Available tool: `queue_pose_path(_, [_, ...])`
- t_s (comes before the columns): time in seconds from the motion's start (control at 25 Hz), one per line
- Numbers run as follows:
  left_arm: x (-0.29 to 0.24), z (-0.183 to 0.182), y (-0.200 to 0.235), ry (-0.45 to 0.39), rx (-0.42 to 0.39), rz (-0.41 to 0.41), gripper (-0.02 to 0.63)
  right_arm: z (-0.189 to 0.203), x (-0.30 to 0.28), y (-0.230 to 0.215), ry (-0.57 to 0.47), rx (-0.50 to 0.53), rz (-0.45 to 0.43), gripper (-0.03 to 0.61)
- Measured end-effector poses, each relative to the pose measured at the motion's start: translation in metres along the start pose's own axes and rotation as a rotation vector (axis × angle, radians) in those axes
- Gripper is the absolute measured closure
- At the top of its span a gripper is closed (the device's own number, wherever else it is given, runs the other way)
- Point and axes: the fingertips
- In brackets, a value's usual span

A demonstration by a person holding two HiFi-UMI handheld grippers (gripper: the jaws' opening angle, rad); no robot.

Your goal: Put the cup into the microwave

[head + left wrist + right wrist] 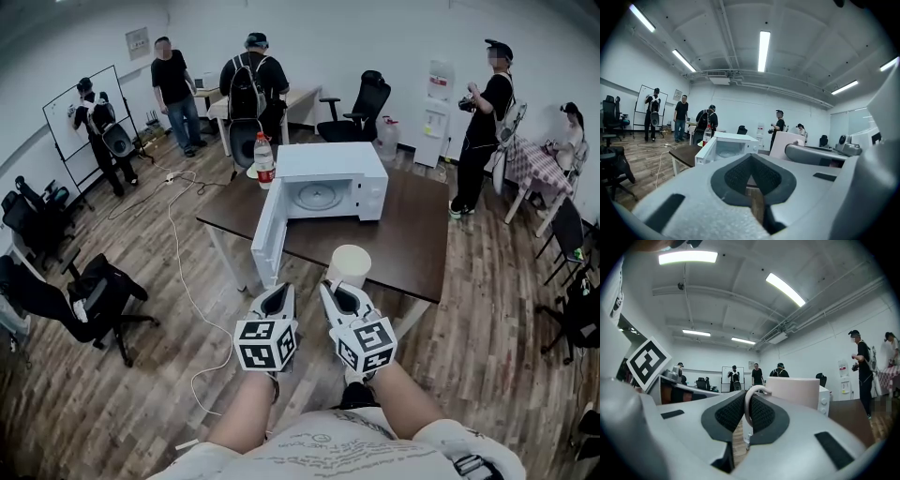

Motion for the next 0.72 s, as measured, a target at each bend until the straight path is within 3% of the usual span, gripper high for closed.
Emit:
queue_pose_path(0.28, [-0.048, -0.001, 0.009, 0.008, -0.008, 0.005, 0.601, 0.011, -0.034, -0.031, -0.039, -0.01, -0.027, 0.552])
queue_pose_path(0.72, [-0.17, -0.023, 0.017, 0.016, -0.002, 0.006, 0.601, 0.041, -0.113, -0.122, -0.016, -0.024, -0.056, 0.552])
Point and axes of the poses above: the fingertips, and each gripper's own axes: x backward along the fingers, y to its left, z out of its underside, and after that the axes turned 11 degrees about x, right-handed
